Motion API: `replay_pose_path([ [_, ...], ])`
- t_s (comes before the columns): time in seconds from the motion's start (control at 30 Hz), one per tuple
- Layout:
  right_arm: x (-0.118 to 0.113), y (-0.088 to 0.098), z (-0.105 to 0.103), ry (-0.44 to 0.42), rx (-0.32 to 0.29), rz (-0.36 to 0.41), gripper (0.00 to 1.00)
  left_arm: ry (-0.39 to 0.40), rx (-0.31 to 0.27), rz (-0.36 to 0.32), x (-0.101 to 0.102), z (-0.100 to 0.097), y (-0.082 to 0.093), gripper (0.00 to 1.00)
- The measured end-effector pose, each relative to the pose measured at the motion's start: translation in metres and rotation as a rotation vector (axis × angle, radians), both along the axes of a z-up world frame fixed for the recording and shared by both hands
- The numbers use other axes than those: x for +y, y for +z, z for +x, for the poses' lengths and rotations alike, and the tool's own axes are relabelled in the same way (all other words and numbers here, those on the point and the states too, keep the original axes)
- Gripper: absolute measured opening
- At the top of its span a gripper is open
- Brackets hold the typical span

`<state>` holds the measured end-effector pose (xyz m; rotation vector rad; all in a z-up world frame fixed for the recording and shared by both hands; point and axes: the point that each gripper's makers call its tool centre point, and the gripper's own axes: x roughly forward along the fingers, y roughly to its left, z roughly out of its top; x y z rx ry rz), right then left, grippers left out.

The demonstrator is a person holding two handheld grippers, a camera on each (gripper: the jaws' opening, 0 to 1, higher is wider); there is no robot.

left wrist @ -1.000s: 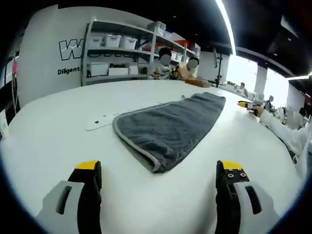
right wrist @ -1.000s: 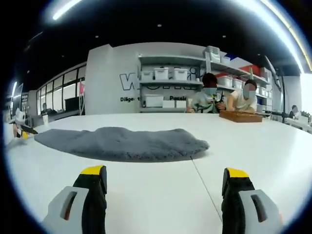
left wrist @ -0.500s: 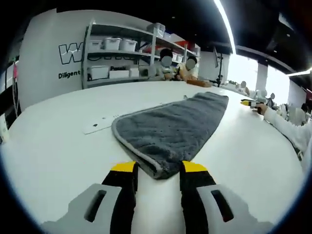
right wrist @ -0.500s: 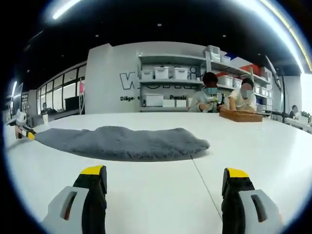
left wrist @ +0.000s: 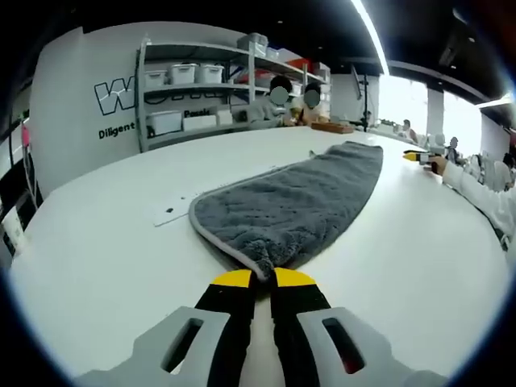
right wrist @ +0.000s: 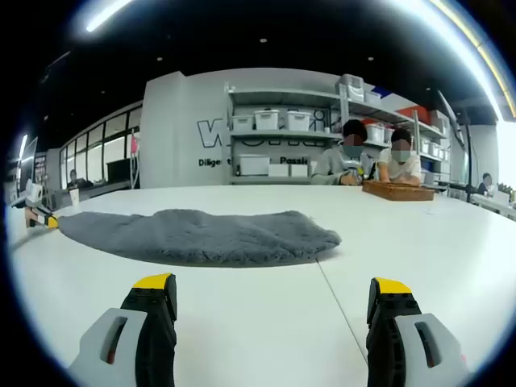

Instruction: Open the folded towel by lifting each exposed corner and separating the folded layers until the towel lies flat within the target outline without major curled edges

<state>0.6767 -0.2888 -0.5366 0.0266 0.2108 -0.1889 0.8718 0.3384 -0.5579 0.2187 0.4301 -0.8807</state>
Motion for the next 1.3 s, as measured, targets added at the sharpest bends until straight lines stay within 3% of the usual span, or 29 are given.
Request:
replay_pose_path([
  [0.53, -0.002, 0.000, 0.000, -0.002, -0.002, 0.007, 0.99, 0.208, -0.008, 0.054, 0.092, 0.008, 0.001, 0.06],
  [0.77, -0.002, -0.001, 0.001, -0.003, 0.000, 0.008, 0.99, 0.264, -0.004, 0.070, 0.123, 0.010, 0.001, 0.06],
  [0.97, -0.002, 0.000, 0.001, -0.004, 0.000, 0.010, 0.99, 0.307, -0.009, 0.069, 0.135, 0.009, 0.001, 0.06],
  [1.3, -0.003, -0.001, 0.003, -0.003, 0.002, 0.011, 0.99, 0.314, -0.006, -0.031, 0.145, -0.001, 0.004, 0.14],
])
